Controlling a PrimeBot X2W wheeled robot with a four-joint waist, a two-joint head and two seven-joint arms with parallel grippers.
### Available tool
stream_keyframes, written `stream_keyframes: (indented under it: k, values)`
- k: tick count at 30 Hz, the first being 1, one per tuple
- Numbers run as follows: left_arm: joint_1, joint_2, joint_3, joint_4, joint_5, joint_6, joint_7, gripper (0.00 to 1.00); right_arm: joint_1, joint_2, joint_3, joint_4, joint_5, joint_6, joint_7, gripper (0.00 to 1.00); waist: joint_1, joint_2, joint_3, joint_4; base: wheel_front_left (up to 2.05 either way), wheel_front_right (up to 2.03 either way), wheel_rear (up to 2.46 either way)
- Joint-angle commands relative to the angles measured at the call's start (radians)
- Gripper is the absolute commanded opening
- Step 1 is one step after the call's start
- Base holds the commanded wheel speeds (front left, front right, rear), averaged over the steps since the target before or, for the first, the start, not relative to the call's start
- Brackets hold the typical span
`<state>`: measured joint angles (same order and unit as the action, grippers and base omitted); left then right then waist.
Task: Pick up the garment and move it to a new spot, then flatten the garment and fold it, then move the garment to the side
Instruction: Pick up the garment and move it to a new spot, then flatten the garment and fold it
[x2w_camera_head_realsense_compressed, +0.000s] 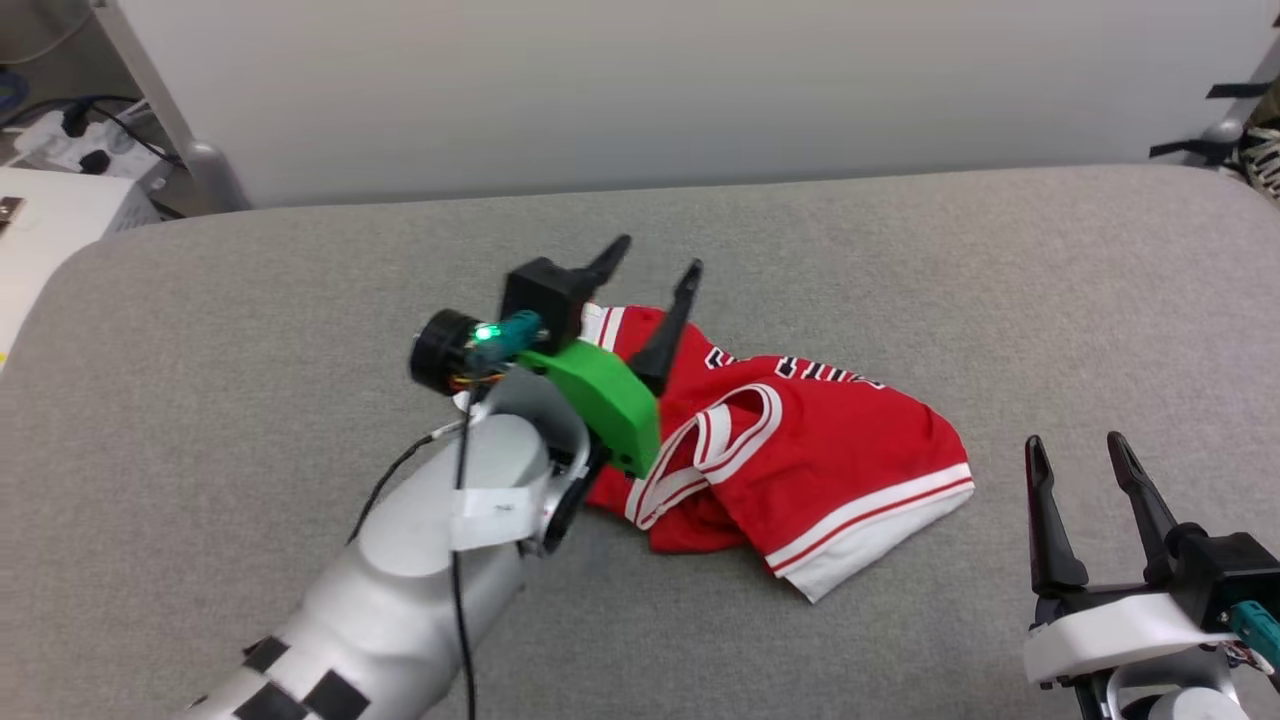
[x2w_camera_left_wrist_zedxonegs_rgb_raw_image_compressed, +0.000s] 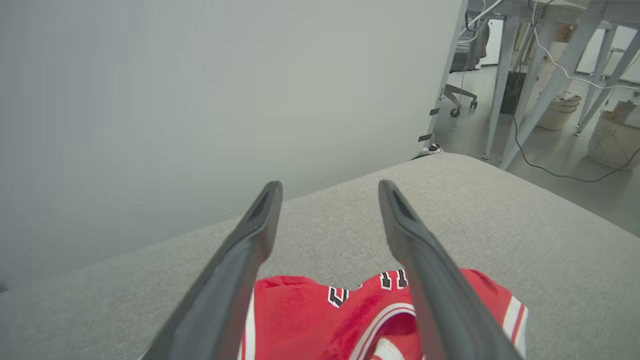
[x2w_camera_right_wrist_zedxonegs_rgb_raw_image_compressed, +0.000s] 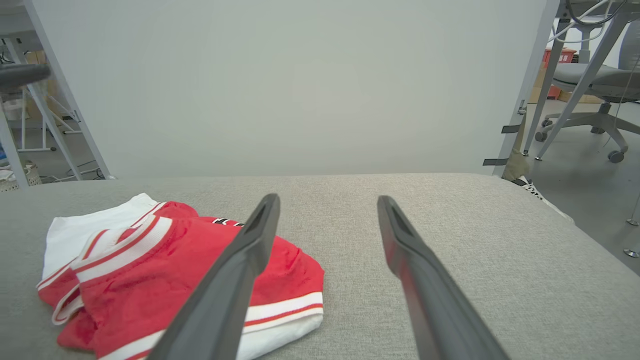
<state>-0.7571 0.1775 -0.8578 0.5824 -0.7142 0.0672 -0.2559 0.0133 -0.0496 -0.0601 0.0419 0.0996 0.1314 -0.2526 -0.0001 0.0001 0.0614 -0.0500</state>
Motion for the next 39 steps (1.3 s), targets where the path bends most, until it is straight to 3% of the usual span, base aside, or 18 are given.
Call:
stream_keyframes:
  k: [1, 6, 12, 17, 22, 29, 35, 39]
  values:
    - [0.053, 0.029, 0.050, -0.038, 0.008, 0.005, -0.005, 1.00, 0.013, -0.001, -0.002, 0.000, -0.005, -0.001, -0.009, 1.00, 0.0001, -0.0001, -0.051, 0.051, 0.00, 0.00, 0.00]
    - [0.226, 0.122, 0.204, -0.213, 0.081, 0.007, -0.006, 1.00, 0.039, -0.001, -0.010, -0.007, -0.002, -0.001, -0.009, 1.00, 0.0001, -0.0001, -0.073, 0.083, 0.00, 0.00, 0.00]
    - [0.443, 0.154, 0.343, -0.352, 0.139, 0.011, -0.006, 1.00, 0.064, -0.001, -0.009, -0.009, 0.000, -0.001, -0.009, 1.00, 0.0001, -0.0001, -0.091, 0.099, 0.00, 0.00, 0.00]
    - [0.588, 0.123, 0.439, -0.434, 0.185, -0.011, -0.006, 1.00, 0.070, -0.001, -0.002, -0.006, 0.004, -0.001, -0.009, 1.00, 0.0001, -0.0001, -0.091, 0.099, 0.00, 0.00, 0.00]
    - [0.674, 0.057, 0.508, -0.477, 0.255, -0.050, -0.006, 1.00, 0.073, -0.001, 0.008, -0.002, 0.010, -0.001, -0.009, 1.00, 0.0001, -0.0001, -0.084, 0.097, 0.00, 0.00, 0.00]
    - [0.684, 0.005, 0.589, -0.481, 0.336, -0.116, -0.006, 1.00, 0.064, -0.001, 0.008, -0.001, 0.007, -0.001, -0.009, 1.00, 0.0001, -0.0001, -0.069, 0.090, 0.00, 0.00, 0.00]
    - [0.678, -0.030, 0.639, -0.477, 0.376, -0.148, -0.006, 1.00, 0.070, -0.001, 0.026, 0.024, -0.001, -0.001, -0.006, 1.00, 0.0001, -0.0001, -0.053, 0.088, 0.00, 0.00, 0.00]
    - [0.680, -0.052, 0.663, -0.471, 0.397, -0.165, -0.006, 1.00, 0.055, -0.042, 0.058, 0.043, 0.026, -0.001, 0.134, 1.00, 0.0001, -0.0001, -0.034, 0.092, 0.00, 0.00, 0.00]
